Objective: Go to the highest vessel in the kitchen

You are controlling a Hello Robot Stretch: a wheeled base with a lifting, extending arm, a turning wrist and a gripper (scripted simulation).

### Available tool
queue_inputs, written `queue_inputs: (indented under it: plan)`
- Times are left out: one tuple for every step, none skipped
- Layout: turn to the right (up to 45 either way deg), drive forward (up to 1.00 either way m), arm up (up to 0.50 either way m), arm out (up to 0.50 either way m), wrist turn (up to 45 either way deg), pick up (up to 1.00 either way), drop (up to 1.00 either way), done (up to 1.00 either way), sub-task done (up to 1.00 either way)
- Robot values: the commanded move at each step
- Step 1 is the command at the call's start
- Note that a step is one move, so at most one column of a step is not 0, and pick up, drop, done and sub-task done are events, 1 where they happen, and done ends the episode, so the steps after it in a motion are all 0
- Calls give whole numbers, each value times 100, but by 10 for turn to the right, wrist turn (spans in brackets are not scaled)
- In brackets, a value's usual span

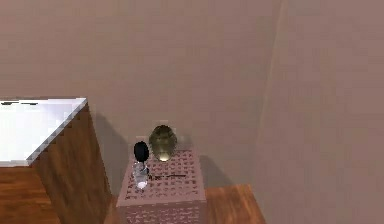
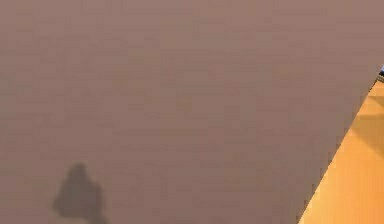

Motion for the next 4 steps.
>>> queue_inputs:
  plan:
    - [0,15,0,0,0,0,0,0,0]
    - [-450,0,0,0,0,0,0,0,0]
    - [-450,0,0,0,0,0,0,0,0]
    - [-30,0,0,0,0,0,0,0,0]
